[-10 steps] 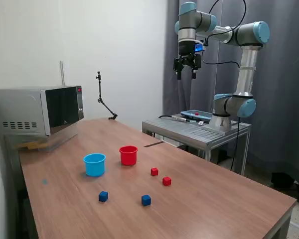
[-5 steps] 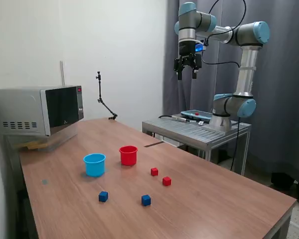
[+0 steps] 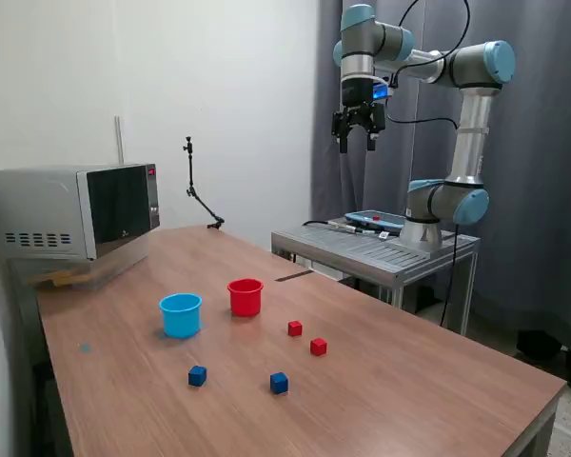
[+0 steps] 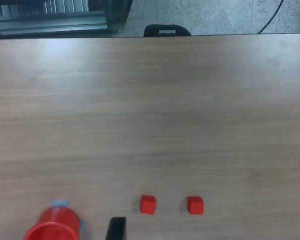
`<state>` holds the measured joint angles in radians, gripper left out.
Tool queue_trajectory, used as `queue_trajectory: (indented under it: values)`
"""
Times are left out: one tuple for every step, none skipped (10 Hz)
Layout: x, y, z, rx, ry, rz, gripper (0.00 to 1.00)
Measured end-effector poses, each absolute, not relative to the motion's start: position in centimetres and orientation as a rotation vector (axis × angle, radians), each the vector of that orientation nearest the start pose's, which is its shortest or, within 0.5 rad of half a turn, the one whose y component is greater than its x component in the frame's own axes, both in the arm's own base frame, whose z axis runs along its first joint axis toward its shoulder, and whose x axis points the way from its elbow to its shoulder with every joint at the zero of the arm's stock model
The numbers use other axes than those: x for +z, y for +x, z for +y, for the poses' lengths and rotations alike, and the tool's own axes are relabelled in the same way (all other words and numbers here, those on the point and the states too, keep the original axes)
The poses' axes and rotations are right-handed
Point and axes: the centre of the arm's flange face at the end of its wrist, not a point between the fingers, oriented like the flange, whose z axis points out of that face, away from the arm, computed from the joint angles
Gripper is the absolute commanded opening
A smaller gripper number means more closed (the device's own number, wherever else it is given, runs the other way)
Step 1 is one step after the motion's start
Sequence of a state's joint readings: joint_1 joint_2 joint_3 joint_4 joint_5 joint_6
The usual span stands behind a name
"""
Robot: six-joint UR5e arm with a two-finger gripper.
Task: Place red objects in the red bin, and blue objects in the blue bin.
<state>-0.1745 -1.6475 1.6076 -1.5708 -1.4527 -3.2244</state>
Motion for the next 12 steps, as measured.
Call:
queue_trajectory:
  values:
    - [50.72, -48.14, -6.24, -0.063, -2.2, 2.407, 1.0]
    - [50.72, -48.16, -6.22, -0.062, -2.201, 2.41, 1.0]
    - [50.72, -48.17, -6.21, -0.062, -2.2, 2.412, 1.0]
    - [50.73, -48.19, -6.21, -0.062, -2.201, 2.414, 1.0]
    - [50.74, -48.2, -6.21, -0.062, -2.201, 2.416, 1.0]
    - [50.76, -48.2, -6.2, -0.062, -2.201, 2.416, 1.0]
    - [50.77, -48.2, -6.2, -0.062, -2.201, 2.417, 1.0]
    - [50.76, -48.2, -6.2, -0.062, -2.201, 2.417, 1.0]
    - [50.76, -48.21, -6.18, -0.061, -2.2, 2.418, 1.0]
    - [50.75, -48.26, -6.15, -0.057, -2.201, 2.42, 1.0]
    - [50.8, -48.35, -6.12, -0.048, -2.203, 2.423, 1.0]
    - [50.84, -48.41, -6.1, -0.042, -2.206, 2.426, 1.0]
